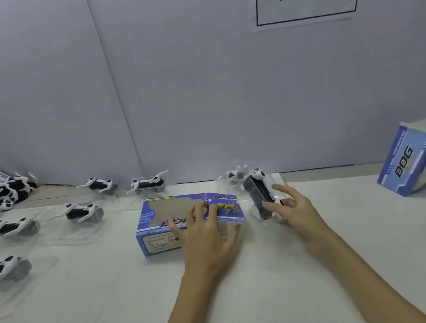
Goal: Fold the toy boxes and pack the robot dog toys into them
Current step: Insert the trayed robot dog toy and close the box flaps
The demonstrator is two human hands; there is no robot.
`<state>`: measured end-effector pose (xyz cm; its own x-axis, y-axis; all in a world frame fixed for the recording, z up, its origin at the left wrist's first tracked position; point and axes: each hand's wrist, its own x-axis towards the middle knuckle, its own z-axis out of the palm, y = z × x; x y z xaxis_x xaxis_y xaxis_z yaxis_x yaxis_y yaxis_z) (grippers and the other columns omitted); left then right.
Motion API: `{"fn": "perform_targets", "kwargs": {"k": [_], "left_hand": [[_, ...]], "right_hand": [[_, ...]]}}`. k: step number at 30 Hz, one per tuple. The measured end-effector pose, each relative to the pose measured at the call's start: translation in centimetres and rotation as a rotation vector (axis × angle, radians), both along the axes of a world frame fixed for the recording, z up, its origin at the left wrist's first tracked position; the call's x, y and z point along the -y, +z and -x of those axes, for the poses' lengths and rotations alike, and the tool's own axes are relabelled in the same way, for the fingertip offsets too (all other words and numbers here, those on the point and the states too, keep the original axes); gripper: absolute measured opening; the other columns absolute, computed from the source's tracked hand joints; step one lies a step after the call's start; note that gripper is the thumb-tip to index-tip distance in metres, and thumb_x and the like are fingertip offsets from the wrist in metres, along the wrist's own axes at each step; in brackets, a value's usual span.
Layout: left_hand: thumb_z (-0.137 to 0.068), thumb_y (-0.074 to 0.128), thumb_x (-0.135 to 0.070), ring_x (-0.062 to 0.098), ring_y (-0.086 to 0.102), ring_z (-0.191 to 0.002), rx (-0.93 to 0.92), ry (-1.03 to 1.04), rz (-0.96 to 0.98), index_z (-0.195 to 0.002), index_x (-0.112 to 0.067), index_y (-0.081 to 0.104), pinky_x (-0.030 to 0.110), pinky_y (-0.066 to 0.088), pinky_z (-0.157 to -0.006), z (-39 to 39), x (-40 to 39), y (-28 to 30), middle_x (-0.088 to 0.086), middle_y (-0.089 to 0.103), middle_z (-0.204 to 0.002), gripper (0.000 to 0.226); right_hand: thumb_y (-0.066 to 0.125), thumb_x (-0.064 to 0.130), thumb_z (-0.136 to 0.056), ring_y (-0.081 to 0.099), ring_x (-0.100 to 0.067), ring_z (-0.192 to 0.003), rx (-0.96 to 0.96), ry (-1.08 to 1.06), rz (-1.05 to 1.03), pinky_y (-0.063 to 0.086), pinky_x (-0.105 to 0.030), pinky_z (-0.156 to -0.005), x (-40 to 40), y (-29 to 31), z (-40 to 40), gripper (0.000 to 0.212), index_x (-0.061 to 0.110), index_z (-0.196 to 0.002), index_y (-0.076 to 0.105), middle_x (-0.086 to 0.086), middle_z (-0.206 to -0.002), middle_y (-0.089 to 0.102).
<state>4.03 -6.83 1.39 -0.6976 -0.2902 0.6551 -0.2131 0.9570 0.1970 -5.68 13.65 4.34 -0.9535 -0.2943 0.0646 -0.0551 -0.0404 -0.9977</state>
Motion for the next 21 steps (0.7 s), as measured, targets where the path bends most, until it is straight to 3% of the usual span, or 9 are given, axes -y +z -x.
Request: {"fn": "perform_targets", "kwargs": {"k": [2, 5, 7, 9, 10, 12, 15, 18, 21], "left_hand": [[-0.075, 0.067, -0.047, 0.024, 0.057, -0.116, 0.019, 0.032, -0.034, -0.105, -0.029, 0.063, 0.064, 0.024, -0.108, 0.2, -0.2, 0.3, -0.004, 0.059, -0.121, 0.036], [-0.073, 0.060, -0.031, 0.025, 0.059, -0.107, -0.136, -0.001, -0.164, -0.099, -0.026, 0.067, 0.059, 0.027, -0.109, 0.2, 0.0, 1.1, -0.003, 0.063, -0.110, 0.027], [-0.075, 0.058, -0.026, 0.022, 0.059, -0.102, -0.274, -0.055, -0.292, -0.099, -0.028, 0.070, 0.052, 0.029, -0.109, -0.1, 0.4, 1.8, -0.008, 0.065, -0.103, 0.026], [-0.080, 0.054, -0.030, 0.016, 0.055, -0.096, -0.381, -0.102, -0.396, -0.098, -0.031, 0.069, 0.044, 0.029, -0.104, -0.6, 0.9, 2.4, -0.013, 0.064, -0.098, 0.023], [-0.082, 0.051, -0.033, 0.014, 0.053, -0.094, -0.423, -0.120, -0.432, -0.097, -0.032, 0.068, 0.040, 0.029, -0.101, -0.9, 1.0, 2.6, -0.015, 0.064, -0.095, 0.022], [-0.085, 0.049, -0.037, 0.012, 0.054, -0.092, -0.497, -0.145, -0.481, -0.095, -0.037, 0.063, 0.032, 0.027, -0.096, -1.3, 1.1, 3.1, -0.022, 0.063, -0.093, 0.017], [-0.087, 0.053, -0.033, 0.014, 0.058, -0.088, -0.520, -0.160, -0.513, -0.093, -0.035, 0.063, 0.022, 0.025, -0.093, -1.6, 1.2, 3.5, -0.024, 0.065, -0.091, 0.011], [-0.087, 0.058, -0.027, 0.015, 0.058, -0.086, -0.499, -0.146, -0.508, -0.091, -0.027, 0.068, 0.029, 0.026, -0.091, -1.5, 1.1, 3.3, -0.017, 0.069, -0.090, 0.011], [-0.089, 0.056, -0.031, 0.011, 0.057, -0.086, -0.494, -0.136, -0.543, -0.092, -0.022, 0.070, 0.033, 0.028, -0.092, -1.4, 1.0, 3.4, -0.014, 0.069, -0.088, 0.016]], "right_hand": [[0.089, 0.028, -0.079, 0.068, -0.015, -0.105, -0.014, 0.022, -0.014, 0.057, -0.027, -0.081, -0.1, 0.2, -0.4, 0.056, 0.042, -0.128, 0.065, -0.009, -0.114, 0.066], [0.087, 0.026, -0.082, 0.070, -0.014, -0.103, 0.011, 0.073, 0.023, 0.056, -0.023, -0.074, -0.4, 0.2, -0.8, 0.050, 0.040, -0.126, 0.068, -0.012, -0.111, 0.070], [0.083, 0.022, -0.083, 0.071, -0.024, -0.100, 0.080, 0.139, 0.090, 0.058, -0.033, -0.081, -0.7, 0.5, -0.9, 0.051, 0.033, -0.131, 0.067, -0.019, -0.116, 0.073], [0.080, 0.023, -0.083, 0.071, -0.030, -0.105, 0.130, 0.264, 0.156, 0.056, -0.046, -0.095, -1.2, 0.7, -0.8, 0.054, 0.028, -0.135, 0.066, -0.019, -0.122, 0.073], [0.078, 0.025, -0.086, 0.072, -0.031, -0.107, 0.138, 0.353, 0.168, 0.057, -0.046, -0.095, -1.5, 0.8, -0.8, 0.053, 0.027, -0.137, 0.065, -0.016, -0.124, 0.073], [0.071, 0.034, -0.093, 0.071, -0.028, -0.104, 0.168, 0.513, 0.167, 0.059, -0.040, -0.084, -2.0, 0.9, -0.7, 0.048, 0.026, -0.140, 0.064, -0.011, -0.124, 0.071], [0.072, 0.035, -0.088, 0.070, -0.022, -0.103, 0.174, 0.560, 0.117, 0.059, -0.031, -0.072, -2.0, 0.7, -0.7, 0.051, 0.025, -0.138, 0.065, -0.007, -0.125, 0.070], [0.076, 0.030, -0.086, 0.073, -0.023, -0.104, 0.162, 0.532, 0.141, 0.060, -0.031, -0.069, -1.6, 0.6, -0.6, 0.051, 0.026, -0.136, 0.066, -0.004, -0.127, 0.073], [0.094, 0.044, -0.069, 0.070, -0.041, -0.113, 0.153, 0.466, 0.193, 0.063, -0.046, -0.081, -1.6, 0.2, 0.1, 0.084, 0.021, -0.141, 0.059, -0.016, -0.133, 0.069]]}}
